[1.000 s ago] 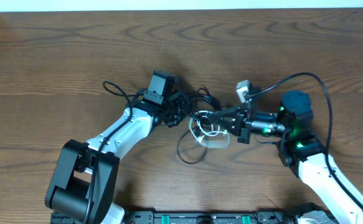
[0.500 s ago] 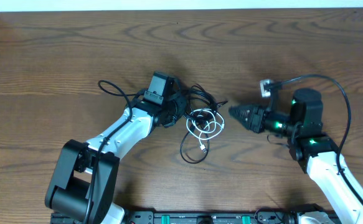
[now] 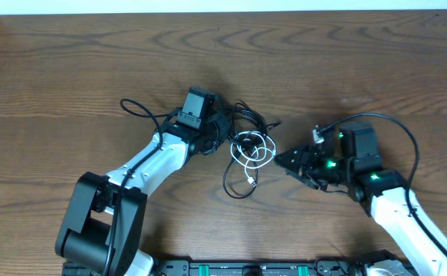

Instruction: Untangle cables

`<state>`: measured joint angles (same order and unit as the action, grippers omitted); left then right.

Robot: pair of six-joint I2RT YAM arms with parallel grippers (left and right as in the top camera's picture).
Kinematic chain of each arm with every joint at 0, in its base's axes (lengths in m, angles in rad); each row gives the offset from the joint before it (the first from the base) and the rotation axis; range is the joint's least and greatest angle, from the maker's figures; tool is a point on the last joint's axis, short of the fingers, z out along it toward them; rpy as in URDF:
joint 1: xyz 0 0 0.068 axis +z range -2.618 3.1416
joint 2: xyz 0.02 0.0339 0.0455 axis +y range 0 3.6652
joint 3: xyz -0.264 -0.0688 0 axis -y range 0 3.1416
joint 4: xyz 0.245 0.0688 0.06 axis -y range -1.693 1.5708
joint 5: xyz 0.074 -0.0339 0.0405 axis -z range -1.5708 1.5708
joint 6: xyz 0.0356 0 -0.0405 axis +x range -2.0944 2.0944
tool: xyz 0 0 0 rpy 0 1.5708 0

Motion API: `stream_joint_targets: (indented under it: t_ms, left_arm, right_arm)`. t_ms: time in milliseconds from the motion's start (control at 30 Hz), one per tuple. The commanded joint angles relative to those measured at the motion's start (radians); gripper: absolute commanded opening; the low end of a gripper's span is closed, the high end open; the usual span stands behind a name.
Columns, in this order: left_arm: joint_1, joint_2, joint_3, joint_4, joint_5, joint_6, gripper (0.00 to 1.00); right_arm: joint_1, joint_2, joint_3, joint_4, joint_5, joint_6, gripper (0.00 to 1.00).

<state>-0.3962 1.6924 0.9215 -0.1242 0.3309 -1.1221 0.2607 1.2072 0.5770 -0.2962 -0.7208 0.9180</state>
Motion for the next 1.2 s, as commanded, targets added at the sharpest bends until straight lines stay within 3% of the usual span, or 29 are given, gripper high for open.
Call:
stream_joint_targets:
  t_ms: [0,133,500,600,700,733,833,967,1167]
  left_arm:
    - [0.004,-0.015,-0.001,0.011,0.053,0.000,0.08]
    - [0.004,-0.015,-0.001,0.010,0.086,0.003,0.08]
    - [0.004,-0.015,-0.001,0.014,0.159,0.002,0.08]
    - [0.004,-0.015,-0.001,0.014,0.159,-0.001,0.08]
    - [0.004,-0.015,-0.001,0.014,0.159,0.000,0.08]
    - [0.004,-0.015,-0.001,0.014,0.158,0.002,0.08]
    - [0.004,-0.015,-0.001,0.014,0.147,0.003,0.08]
    - [0.004,-0.015,-0.001,0.009,0.076,0.003,0.08]
    - [0.004,-0.015,-0.001,0.008,0.000,0.003,0.08]
  right_arm:
    - [0.057,0.027,0.003,0.001,0.138,0.136,0.53]
    - [0.098,0.058,0.003,0.055,0.227,0.152,0.49]
    - [0.115,0.153,0.003,0.132,0.179,0.307,0.41]
    - [0.117,0.168,0.003,0.133,0.156,0.345,0.31]
    - [0.117,0.169,0.003,0.157,0.129,0.345,0.03]
    - [0.117,0.169,0.003,0.163,0.123,0.345,0.01]
    - [0.117,0.169,0.003,0.209,0.123,0.319,0.01]
    - [0.117,0.147,0.005,0.356,0.101,0.165,0.01]
    - [0.117,0.034,0.005,0.392,0.100,0.053,0.01]
